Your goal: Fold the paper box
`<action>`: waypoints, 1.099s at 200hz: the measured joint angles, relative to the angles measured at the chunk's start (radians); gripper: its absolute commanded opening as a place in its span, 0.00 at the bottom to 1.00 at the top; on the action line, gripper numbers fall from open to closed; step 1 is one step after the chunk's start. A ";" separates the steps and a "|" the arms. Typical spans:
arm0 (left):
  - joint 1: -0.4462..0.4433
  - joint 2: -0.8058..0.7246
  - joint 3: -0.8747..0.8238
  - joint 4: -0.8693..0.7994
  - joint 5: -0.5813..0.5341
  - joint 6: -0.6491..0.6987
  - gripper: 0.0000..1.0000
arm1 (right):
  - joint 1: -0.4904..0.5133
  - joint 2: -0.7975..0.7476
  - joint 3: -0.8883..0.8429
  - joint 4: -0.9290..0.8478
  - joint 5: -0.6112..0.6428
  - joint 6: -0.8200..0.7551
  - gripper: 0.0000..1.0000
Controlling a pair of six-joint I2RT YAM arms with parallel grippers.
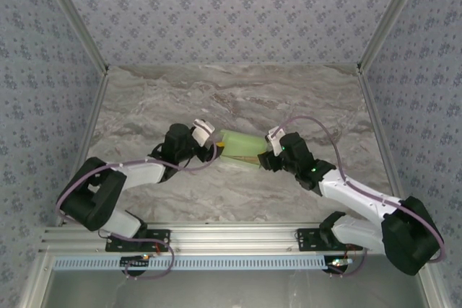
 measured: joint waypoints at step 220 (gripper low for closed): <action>0.005 0.111 0.134 -0.006 0.107 0.018 0.04 | -0.016 0.074 0.045 0.022 0.045 -0.024 0.36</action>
